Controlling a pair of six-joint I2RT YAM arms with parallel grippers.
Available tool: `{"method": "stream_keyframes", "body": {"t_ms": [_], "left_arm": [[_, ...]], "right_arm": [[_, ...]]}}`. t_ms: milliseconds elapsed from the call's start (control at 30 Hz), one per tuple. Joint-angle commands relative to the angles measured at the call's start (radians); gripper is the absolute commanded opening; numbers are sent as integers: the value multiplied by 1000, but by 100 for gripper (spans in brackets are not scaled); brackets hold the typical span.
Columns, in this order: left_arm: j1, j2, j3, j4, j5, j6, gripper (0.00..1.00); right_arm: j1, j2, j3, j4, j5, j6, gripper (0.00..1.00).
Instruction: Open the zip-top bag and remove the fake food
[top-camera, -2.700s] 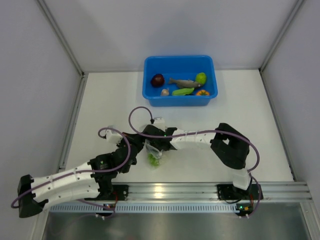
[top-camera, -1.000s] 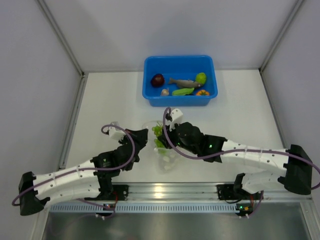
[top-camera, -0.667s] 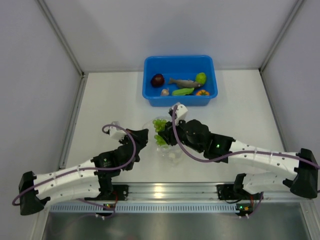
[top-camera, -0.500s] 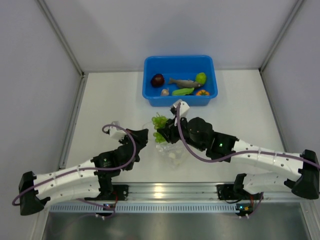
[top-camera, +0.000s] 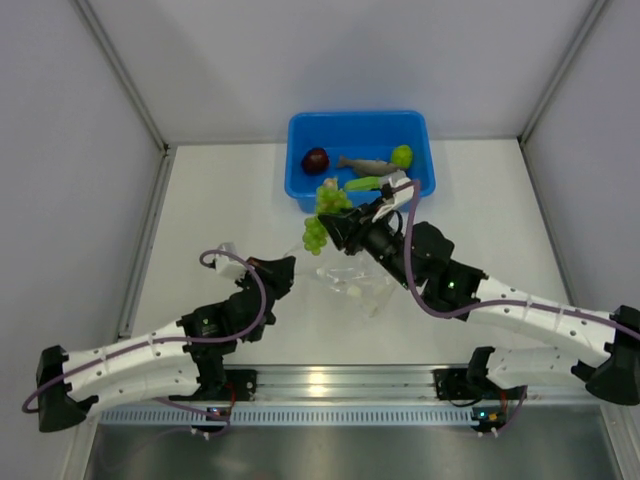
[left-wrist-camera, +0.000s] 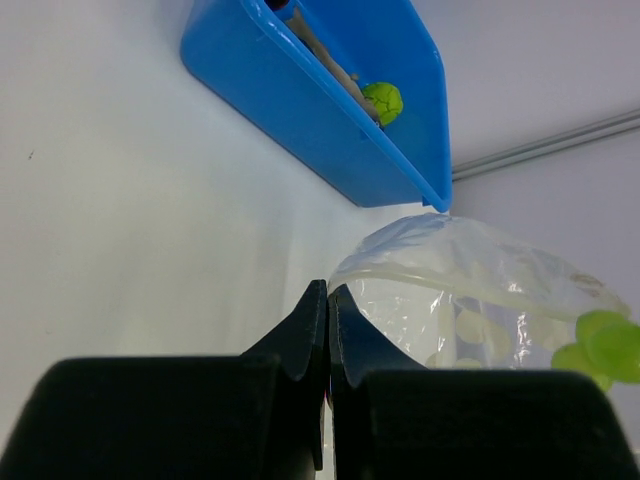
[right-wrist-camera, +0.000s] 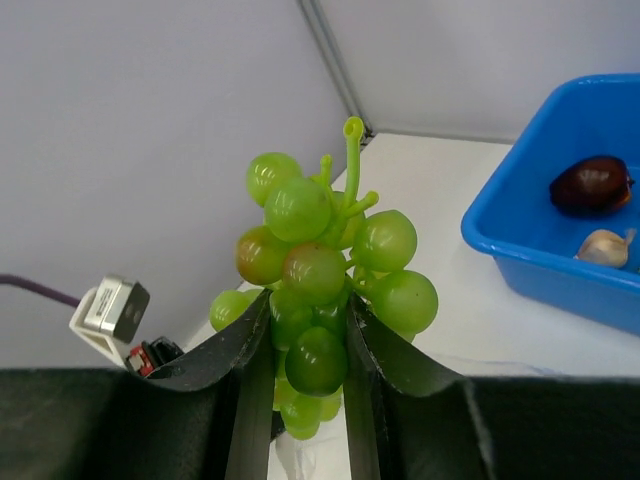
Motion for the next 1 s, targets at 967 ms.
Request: {"method": "stream_keyframes", "body": {"t_ms": [967], "left_arm": [[6, -189, 48, -210, -280, 88, 0]], "right_arm": [[-379, 69, 51, 125, -205, 346, 0]]}}
